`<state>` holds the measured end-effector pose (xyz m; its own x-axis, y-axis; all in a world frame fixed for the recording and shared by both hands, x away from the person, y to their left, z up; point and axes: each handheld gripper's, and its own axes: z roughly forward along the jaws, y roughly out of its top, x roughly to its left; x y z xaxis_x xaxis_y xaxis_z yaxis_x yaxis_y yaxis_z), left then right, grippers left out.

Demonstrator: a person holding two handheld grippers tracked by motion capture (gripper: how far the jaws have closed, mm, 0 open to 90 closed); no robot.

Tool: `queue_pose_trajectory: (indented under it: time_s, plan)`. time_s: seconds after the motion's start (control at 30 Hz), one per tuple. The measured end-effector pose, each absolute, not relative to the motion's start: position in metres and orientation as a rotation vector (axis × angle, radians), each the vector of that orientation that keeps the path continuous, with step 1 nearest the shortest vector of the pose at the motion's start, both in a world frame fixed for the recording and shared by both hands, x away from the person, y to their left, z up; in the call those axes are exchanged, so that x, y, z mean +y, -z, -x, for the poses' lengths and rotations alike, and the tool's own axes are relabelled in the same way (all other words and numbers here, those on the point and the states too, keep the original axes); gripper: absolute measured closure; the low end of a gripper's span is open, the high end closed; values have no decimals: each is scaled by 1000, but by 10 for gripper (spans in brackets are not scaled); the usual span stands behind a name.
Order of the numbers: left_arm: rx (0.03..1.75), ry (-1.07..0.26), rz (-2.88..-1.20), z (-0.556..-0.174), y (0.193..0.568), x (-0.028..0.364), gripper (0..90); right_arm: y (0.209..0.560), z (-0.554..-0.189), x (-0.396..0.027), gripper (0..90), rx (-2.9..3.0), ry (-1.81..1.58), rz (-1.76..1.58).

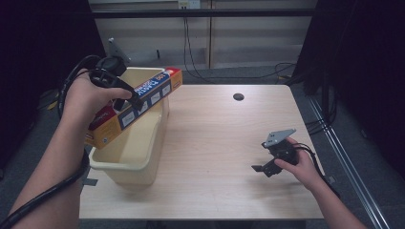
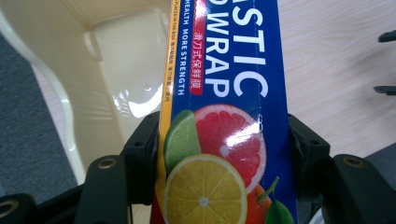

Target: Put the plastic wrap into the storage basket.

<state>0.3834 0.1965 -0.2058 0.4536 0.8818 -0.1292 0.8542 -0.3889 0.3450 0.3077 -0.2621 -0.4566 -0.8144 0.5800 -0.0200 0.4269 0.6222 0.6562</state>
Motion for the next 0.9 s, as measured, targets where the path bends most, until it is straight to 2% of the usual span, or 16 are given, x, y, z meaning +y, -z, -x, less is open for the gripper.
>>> queue_pose_trajectory:
  time_s: [0.9]
  plan:
    - [1509,-155,-2298,-375,189,218,404,457,-308,-262,30,2616,-970,-828]
